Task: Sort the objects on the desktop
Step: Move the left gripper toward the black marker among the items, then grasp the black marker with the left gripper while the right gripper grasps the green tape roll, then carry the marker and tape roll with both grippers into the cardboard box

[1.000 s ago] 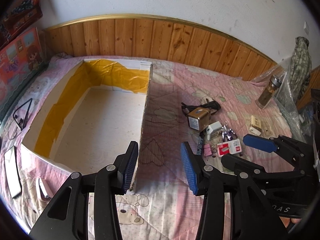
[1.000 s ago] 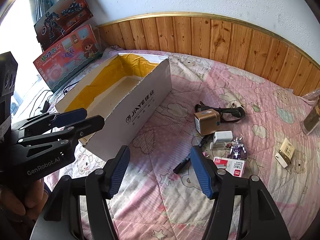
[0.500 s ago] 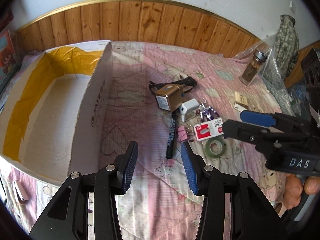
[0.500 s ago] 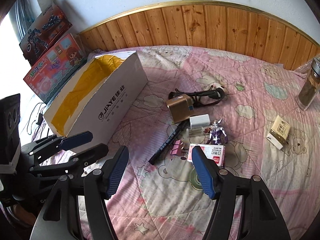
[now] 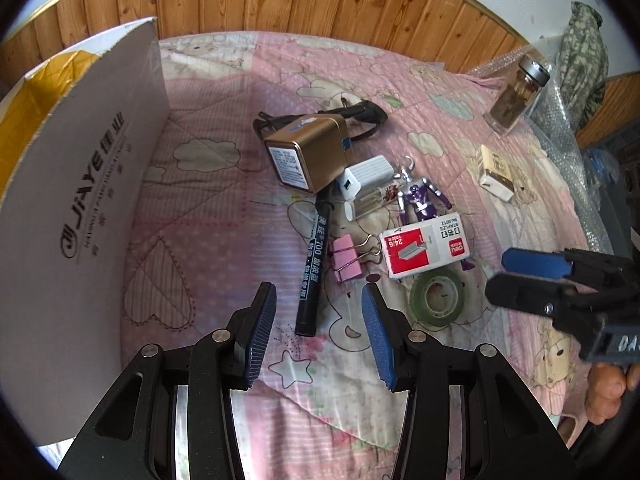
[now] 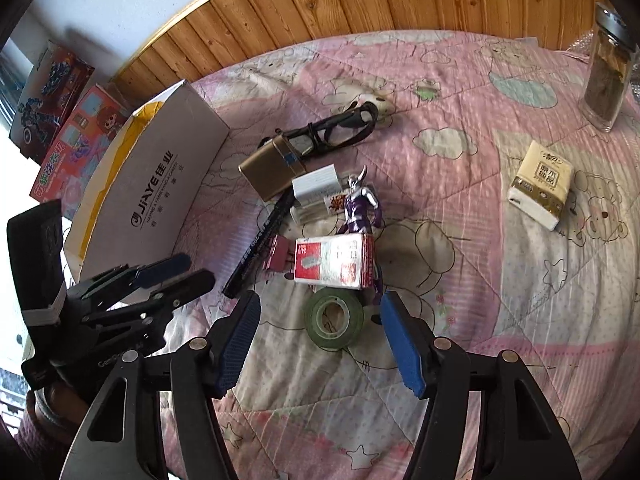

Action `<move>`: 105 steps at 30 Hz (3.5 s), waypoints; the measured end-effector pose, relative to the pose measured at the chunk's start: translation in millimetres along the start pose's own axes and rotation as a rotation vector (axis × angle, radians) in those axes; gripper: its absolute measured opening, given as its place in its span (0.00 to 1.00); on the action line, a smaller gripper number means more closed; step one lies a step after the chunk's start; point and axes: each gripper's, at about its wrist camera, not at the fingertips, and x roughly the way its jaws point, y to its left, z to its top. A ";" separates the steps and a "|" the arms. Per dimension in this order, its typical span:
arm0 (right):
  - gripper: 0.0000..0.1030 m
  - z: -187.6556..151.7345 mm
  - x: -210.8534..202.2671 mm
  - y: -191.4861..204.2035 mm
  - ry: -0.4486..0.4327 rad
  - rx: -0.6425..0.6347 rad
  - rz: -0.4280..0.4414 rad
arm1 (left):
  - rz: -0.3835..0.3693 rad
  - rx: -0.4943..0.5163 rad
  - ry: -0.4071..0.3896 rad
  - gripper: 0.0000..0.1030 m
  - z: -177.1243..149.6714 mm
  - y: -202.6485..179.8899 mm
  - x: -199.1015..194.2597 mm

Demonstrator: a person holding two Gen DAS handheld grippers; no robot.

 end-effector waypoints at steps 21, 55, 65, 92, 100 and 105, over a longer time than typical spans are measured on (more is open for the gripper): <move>0.47 -26.4 54.2 8.7 0.095 -0.225 -0.071 | 0.004 0.014 0.027 0.13 9.4 2.4 34.9; 0.47 3.0 -40.7 117.5 -0.132 -0.230 -0.009 | -0.021 -0.051 -0.179 0.13 4.7 33.5 -119.3; 0.47 10.4 -50.7 144.7 -0.184 -0.249 0.001 | -0.010 -0.063 -0.221 0.13 7.5 58.4 -146.3; 0.47 31.1 -48.8 201.3 -0.254 -0.301 0.007 | 0.031 -0.129 -0.272 0.13 48.3 135.9 -172.0; 0.47 38.4 -41.7 211.2 -0.261 -0.311 0.000 | 0.032 -0.184 -0.263 0.13 56.5 160.8 -158.4; 0.47 42.2 -37.4 217.1 -0.269 -0.319 0.008 | 0.041 -0.202 -0.257 0.13 62.5 172.6 -151.5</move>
